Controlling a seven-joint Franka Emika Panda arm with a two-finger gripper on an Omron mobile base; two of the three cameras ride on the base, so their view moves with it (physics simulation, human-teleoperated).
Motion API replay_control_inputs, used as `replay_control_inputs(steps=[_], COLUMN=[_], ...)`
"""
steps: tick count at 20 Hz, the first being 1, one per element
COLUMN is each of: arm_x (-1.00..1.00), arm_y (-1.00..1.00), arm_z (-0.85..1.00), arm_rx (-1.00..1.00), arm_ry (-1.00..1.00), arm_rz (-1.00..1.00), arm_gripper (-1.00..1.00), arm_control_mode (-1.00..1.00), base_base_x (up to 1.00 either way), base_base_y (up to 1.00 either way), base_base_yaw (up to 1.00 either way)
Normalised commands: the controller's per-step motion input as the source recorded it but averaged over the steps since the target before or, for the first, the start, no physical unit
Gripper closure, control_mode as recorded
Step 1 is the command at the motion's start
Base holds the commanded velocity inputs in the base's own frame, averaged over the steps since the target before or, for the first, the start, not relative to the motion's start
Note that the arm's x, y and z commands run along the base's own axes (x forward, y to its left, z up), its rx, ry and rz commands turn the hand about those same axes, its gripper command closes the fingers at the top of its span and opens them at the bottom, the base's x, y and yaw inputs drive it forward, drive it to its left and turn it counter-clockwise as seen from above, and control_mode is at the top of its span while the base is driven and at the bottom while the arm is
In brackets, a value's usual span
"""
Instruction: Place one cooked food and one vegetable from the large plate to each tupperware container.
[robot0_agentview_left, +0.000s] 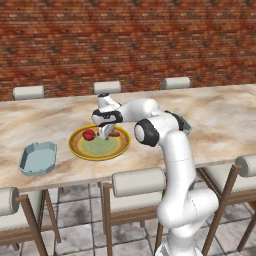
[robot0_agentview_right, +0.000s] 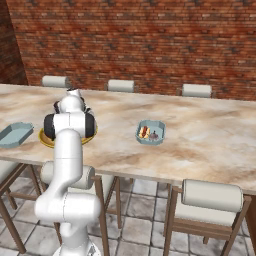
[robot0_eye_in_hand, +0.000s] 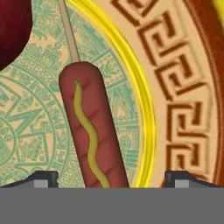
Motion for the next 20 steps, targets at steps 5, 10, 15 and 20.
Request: replay_control_inputs(steps=[5,10,15,20], arm_x=[0.0,0.0,-0.1,-0.7], arm_y=[0.01,0.0,-0.05,-0.34], arm_z=[0.0,0.0,0.0,0.14], arm_rx=[0.0,0.0,0.0,0.0], arm_ry=[0.0,0.0,0.0,-0.05], arm_rz=[0.0,0.0,0.0,-0.07], arm_gripper=[1.0,1.0,1.0,1.0], arm_control_mode=[-1.0,-1.0,-1.0,-1.0], base_base_x=[0.0,0.0,0.0,0.0], base_base_y=[0.0,0.0,0.0,0.0], base_base_yaw=[0.0,0.0,0.0,0.0])
